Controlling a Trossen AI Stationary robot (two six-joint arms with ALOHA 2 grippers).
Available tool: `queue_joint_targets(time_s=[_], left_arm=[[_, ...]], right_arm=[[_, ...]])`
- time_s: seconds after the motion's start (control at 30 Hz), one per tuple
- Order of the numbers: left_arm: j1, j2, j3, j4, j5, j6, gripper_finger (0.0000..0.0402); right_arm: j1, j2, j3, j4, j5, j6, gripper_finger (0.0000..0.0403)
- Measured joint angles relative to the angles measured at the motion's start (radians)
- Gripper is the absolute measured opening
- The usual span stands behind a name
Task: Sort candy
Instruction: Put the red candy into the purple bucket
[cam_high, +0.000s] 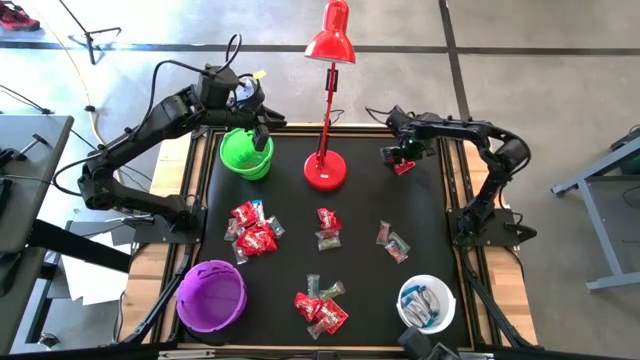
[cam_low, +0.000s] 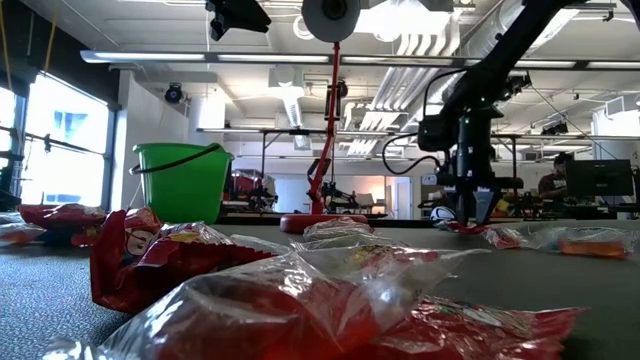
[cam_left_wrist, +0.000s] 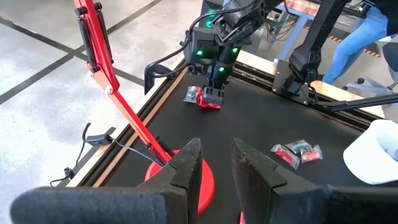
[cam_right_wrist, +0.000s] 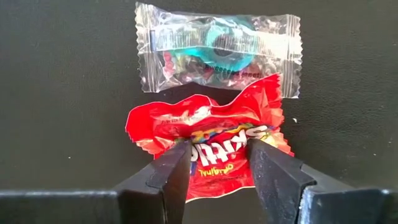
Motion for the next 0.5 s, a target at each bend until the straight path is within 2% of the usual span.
queue_joint_targets(time_s=[0.2, 0.5], left_arm=[[0.0, 0.0, 0.0, 0.0, 0.0, 0.001, 0.0074], [0.0, 0.0, 0.0, 0.0, 0.0, -0.018, 0.0074]], right_arm=[[0.021, 0.003, -0.001, -0.003, -0.002, 0.007, 0.0147], [0.026, 0.004, -0.003, -0.014, -0.024, 0.009, 0.0068]])
